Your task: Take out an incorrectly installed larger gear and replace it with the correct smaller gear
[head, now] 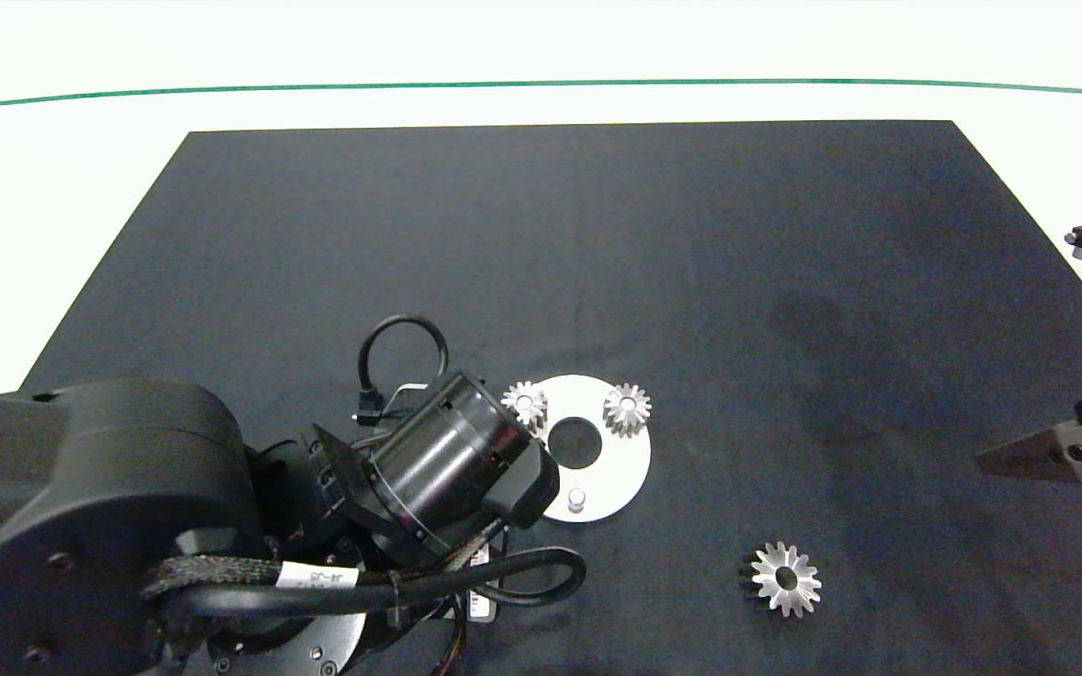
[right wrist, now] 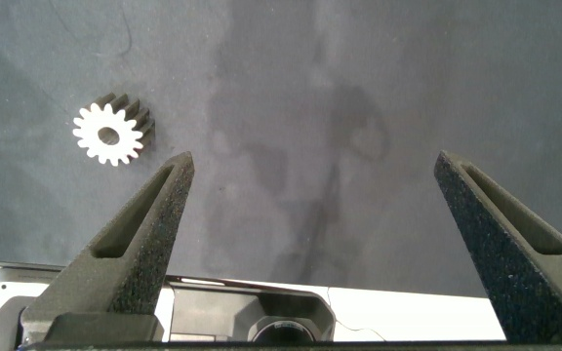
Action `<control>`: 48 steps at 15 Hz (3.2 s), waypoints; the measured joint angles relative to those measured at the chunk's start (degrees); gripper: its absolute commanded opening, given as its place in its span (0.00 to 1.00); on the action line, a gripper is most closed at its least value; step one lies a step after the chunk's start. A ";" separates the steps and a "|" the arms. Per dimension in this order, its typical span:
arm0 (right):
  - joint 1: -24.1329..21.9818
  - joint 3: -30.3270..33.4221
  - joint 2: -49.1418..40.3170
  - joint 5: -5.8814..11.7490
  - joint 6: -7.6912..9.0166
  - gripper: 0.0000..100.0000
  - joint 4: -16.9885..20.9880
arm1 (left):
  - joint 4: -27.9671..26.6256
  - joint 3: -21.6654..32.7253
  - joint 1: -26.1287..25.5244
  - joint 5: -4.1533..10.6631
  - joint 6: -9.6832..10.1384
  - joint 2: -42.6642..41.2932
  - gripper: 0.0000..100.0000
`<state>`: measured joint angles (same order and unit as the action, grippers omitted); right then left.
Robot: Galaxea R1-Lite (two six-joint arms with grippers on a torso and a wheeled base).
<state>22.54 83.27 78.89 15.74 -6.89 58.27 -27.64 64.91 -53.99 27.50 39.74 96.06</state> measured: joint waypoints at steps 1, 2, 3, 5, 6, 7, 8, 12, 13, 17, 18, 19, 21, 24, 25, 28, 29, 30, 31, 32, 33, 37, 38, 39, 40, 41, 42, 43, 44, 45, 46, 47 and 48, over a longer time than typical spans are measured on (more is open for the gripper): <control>0.00 -0.10 -0.17 0.00 0.00 1.00 0.00 | -0.17 1.58 0.00 0.00 -1.44 -0.39 0.16; 0.00 -0.12 -0.39 -0.01 0.02 1.00 0.00 | -0.44 2.83 0.00 0.00 -2.80 -0.56 0.16; 0.00 -0.17 -0.63 0.00 0.06 1.00 0.00 | -0.65 4.05 0.05 0.00 -4.35 -0.50 0.16; 0.00 -0.28 -0.91 -0.01 0.06 1.00 0.00 | -0.85 6.12 0.06 0.02 -6.17 0.11 0.16; 0.00 -0.30 -0.99 -0.01 0.06 1.00 0.00 | -1.33 6.96 -0.09 0.06 -6.70 0.51 0.16; 0.00 -0.34 -1.05 -0.04 0.06 1.00 0.02 | -1.60 7.46 -0.17 0.04 -6.92 0.83 0.16; 0.02 -0.41 -1.10 -0.01 0.06 1.00 0.02 | -2.05 7.77 -0.17 0.06 -7.34 1.18 0.16; 0.02 -0.56 -1.90 0.07 0.24 1.00 0.02 | -2.99 8.40 -0.61 0.09 -9.98 2.04 0.16; 0.02 -0.59 -2.07 0.07 0.26 1.00 0.02 | -3.07 8.66 -0.85 0.11 -10.01 2.23 0.16; -0.46 -0.59 -3.64 0.09 1.71 1.00 0.02 | -4.58 12.86 -3.47 0.09 -10.03 4.35 0.16; -0.96 -0.59 -4.06 0.09 2.07 1.00 0.02 | -5.44 14.14 -3.74 0.11 -10.08 4.96 0.16; -1.71 -0.59 -4.46 0.09 2.60 1.00 0.02 | -6.29 15.70 -4.00 0.09 -10.23 5.58 0.16; -3.67 -0.59 -5.05 0.09 3.89 1.00 0.02 | -8.02 18.19 -4.11 0.09 -11.30 6.67 0.16; -6.25 -0.59 -5.42 -0.06 5.22 1.00 0.02 | -8.24 20.50 -3.83 0.09 -14.19 7.74 0.16; -6.91 -0.59 -5.44 -0.11 5.41 1.00 0.02 | -8.28 21.14 -3.80 0.09 -14.52 8.09 0.16; -8.13 -0.59 -5.46 -0.65 6.14 1.00 0.00 | -8.63 22.46 -3.58 0.09 -15.99 9.25 0.16; -8.22 -0.59 -5.46 -0.69 6.18 1.00 0.02 | -8.66 22.60 -3.36 0.09 -16.13 9.59 0.16; -8.27 -0.59 -5.46 -0.74 6.18 1.00 0.02 | -8.63 22.69 -3.28 0.13 -16.10 10.08 0.16; -8.30 -0.59 -5.46 -0.78 6.21 1.00 0.02 | -8.63 22.76 -3.34 0.11 -16.07 10.56 0.16; -8.33 -0.59 -5.46 -0.85 6.18 1.00 0.00 | -8.58 22.87 -3.50 0.15 -16.04 11.04 0.16; -8.35 -0.59 -5.46 -0.91 6.18 1.00 0.02 | -8.58 22.91 -3.63 0.13 -16.02 11.52 0.16; -8.35 -0.59 -5.42 -1.02 6.18 1.00 0.02 | -8.52 24.03 -3.85 0.15 -15.98 13.14 0.16; -8.33 -0.59 -5.42 -1.05 6.21 1.00 0.00 | -8.56 24.22 -4.00 0.13 -15.96 13.49 0.16; -8.33 -0.59 -5.42 -1.05 6.18 1.00 0.00 | -8.52 24.58 -4.11 0.15 -15.93 13.84 0.16; -8.33 -0.59 -5.42 -1.05 6.25 1.00 0.02 | -8.55 24.83 -4.24 0.15 -15.91 14.19 0.16; -8.33 -0.59 -5.42 -1.05 6.27 1.00 0.00 | -8.52 25.08 -4.30 0.17 -15.93 14.45 0.16; -8.33 -0.59 -5.42 -1.05 6.49 1.00 0.02 | -8.55 25.25 -4.33 0.15 -15.96 14.65 0.16; -8.33 -0.59 -5.44 -1.13 6.70 1.00 0.00 | -8.52 25.36 -4.35 0.15 -15.96 14.77 0.16; -8.35 -0.59 -5.44 -1.38 6.73 1.00 0.02 | -8.52 25.43 -4.38 0.15 -15.93 14.96 0.16; -8.37 -0.56 -5.44 -1.55 6.73 1.00 0.02 | -8.50 25.62 -4.38 0.17 -15.90 15.21 0.16; -8.48 -0.56 -5.46 -1.60 6.73 1.00 0.00 | -8.55 25.93 -4.38 0.17 -15.82 15.43 0.16; -8.57 -0.56 -5.46 -1.60 6.78 1.00 0.02 | -8.61 26.19 -4.38 0.17 -15.82 15.62 0.16; -8.66 -0.56 -5.46 -1.60 6.78 1.00 0.02 | -8.63 26.54 -4.35 0.15 -15.80 15.81 0.16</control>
<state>13.89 82.71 73.42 14.14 -0.11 58.30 -36.27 91.45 -58.34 27.65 23.94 111.87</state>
